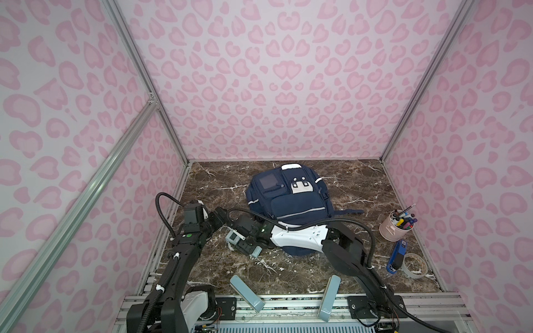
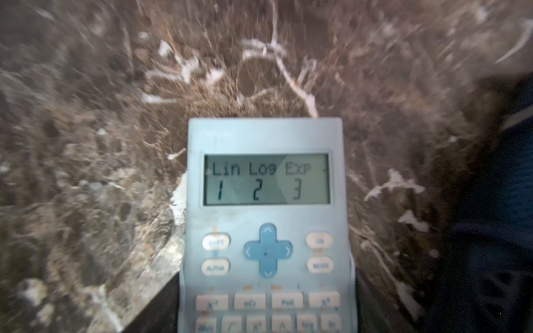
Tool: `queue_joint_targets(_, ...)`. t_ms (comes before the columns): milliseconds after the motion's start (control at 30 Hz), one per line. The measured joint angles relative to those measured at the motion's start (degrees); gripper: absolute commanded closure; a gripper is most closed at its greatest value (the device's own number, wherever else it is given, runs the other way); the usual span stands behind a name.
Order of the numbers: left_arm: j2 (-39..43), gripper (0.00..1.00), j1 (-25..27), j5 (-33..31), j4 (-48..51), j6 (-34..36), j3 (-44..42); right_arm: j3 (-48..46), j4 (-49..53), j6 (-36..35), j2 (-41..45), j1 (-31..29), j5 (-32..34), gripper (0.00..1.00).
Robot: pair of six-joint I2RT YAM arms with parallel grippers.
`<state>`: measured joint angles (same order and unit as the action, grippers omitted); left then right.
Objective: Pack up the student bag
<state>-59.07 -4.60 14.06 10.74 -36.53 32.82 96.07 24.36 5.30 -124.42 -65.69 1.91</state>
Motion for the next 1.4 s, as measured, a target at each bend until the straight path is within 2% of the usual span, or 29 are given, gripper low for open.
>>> queue_joint_targets(200, 1.2, 0.1, 1.7, 2.7, 1.6, 1.8, 3.5, -8.2, -3.7, 4.5, 13.0, 0.1, 2.7, 0.42)
queue_joint_targets(333, 1.2, 0.13, 6.2, 3.3, 2.7, 4.0, 7.3, -17.3, -2.5, 9.2, 21.7, 0.6, 6.2, 0.42)
queue_joint_targets(500, -4.4, 0.15, 20.3, 1.0, 4.8, 10.6, 16.4, -28.4, -0.2, 16.6, 35.2, 5.9, 10.5, 0.44)
queue_joint_targets(633, -10.3, 0.19, 31.9, -1.7, 5.8, 18.0, 22.5, -36.4, 3.1, 21.5, 46.7, 13.9, 11.7, 0.44)
queue_joint_targets(800, -23.7, 0.19, 45.3, -9.2, 11.5, 30.0, 35.0, -45.5, 5.2, 24.7, 57.7, 28.7, 9.4, 0.44)
queue_joint_targets(967, -36.1, 0.18, 54.2, -16.3, 17.4, 39.6, 44.1, -49.2, 6.0, 24.9, 63.1, 40.0, 3.4, 0.44)
queue_joint_targets(1133, -45.4, 0.19, 59.8, -22.9, 21.0, 45.8, 51.5, -52.8, 5.9, 24.9, 65.3, 45.9, -2.3, 0.45)
queue_joint_targets(1267, -50.0, 0.23, 60.2, -26.8, 23.7, 47.3, 55.3, -53.7, 5.0, 24.9, 64.1, 46.4, -5.9, 0.45)
queue_joint_targets(1300, -50.3, 0.27, 60.2, -27.4, 24.2, 47.5, 55.5, -53.9, 4.7, 24.9, 63.7, 46.4, -6.5, 0.45)
queue_joint_targets(1333, -50.5, 0.35, 60.2, -27.9, 24.7, 47.5, 55.7, -54.0, 4.6, 24.9, 63.3, 46.5, -6.9, 0.45)
queue_joint_targets(1367, -50.7, 0.53, 60.3, -28.5, 25.0, 47.5, 55.9, -54.1, 4.4, 24.9, 63.0, 46.6, -7.1, 0.45)
queue_joint_targets(1400, -50.9, 0.81, 60.4, -29.0, 25.1, 47.4, 56.2, -54.1, 4.2, 24.9, 62.8, 46.6, -7.7, 0.45)
